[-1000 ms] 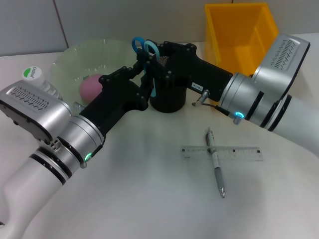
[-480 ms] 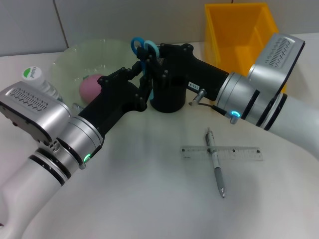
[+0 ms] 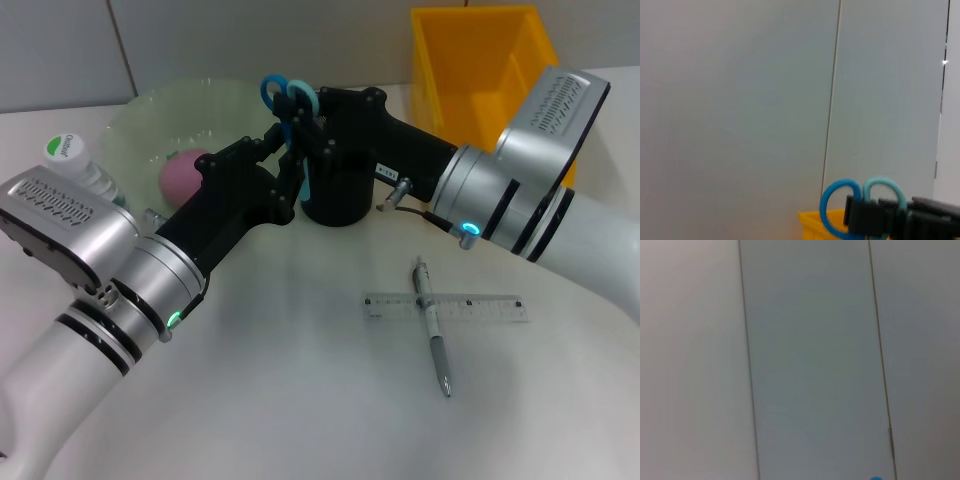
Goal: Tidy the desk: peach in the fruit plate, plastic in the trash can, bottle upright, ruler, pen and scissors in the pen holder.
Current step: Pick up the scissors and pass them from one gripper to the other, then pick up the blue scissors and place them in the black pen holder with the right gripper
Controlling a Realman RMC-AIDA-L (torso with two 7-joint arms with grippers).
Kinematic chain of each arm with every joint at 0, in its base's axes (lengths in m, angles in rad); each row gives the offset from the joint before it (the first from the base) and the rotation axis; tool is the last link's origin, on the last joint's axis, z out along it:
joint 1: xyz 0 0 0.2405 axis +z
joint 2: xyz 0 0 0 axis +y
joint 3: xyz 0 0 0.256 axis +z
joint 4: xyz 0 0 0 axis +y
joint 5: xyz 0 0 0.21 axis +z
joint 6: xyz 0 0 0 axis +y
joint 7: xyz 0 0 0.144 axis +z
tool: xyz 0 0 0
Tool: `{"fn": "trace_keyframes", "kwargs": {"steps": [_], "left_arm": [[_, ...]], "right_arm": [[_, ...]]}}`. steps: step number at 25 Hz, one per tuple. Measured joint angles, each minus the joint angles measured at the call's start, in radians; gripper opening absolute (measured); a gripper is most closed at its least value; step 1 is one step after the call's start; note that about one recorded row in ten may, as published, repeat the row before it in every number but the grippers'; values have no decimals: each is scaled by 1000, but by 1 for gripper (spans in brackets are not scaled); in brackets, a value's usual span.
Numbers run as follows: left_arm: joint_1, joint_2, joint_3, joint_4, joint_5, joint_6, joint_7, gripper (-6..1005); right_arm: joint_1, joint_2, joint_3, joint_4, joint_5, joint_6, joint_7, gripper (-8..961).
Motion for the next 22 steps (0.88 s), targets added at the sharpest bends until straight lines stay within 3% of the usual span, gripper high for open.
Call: {"fn": "trace_keyframes", "kwargs": {"steps": [5,19,22], "left_arm": [[1,0,0,1,9,4,-3,241],[4,1,-1,-6,12,4,-13,550],[6,3,0,-7,17,3,-34,665]], "right_arm": [[-3,0,1,0,0,-3,-6,84],[-13,0,15,-5,0,-27,-11,93],[-18,0,25,-7,0,-37,-11,100]]}}
